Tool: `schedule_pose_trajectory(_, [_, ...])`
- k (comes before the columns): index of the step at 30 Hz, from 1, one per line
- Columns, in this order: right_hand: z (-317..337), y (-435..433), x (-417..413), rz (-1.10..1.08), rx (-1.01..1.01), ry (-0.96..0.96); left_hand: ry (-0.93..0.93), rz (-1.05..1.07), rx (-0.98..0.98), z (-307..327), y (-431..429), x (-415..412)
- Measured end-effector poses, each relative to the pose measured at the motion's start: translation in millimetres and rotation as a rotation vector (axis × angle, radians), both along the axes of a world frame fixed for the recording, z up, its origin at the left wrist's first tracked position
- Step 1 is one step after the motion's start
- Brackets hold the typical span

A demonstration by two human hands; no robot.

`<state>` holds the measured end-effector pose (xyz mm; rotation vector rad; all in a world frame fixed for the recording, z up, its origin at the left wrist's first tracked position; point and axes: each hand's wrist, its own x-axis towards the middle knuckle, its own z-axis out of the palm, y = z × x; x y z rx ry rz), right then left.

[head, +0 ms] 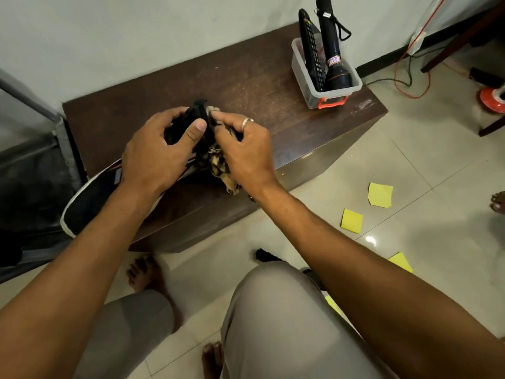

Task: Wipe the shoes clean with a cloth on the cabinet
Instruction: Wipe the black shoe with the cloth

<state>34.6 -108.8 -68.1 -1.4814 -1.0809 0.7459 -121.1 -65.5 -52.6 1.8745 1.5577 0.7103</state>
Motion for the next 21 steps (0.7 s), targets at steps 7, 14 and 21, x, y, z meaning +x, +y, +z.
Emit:
schedule_pose_trajectory(7, [-18, -37, -9, 0.200, 0.074, -0.233, 0.102, 0.062, 0.072, 7, -2, 11])
schedule_pose_trajectory(14, [-16, -12, 8, 0.016, 0.173, -0.237, -0.025, 0.091, 0.004, 1, 6, 6])
schedule_pose_trajectory(21, [-27, -23, 5, 0.111, 0.145, -0.355, -0.086, 0.093, -0.018, -3, 6, 3])
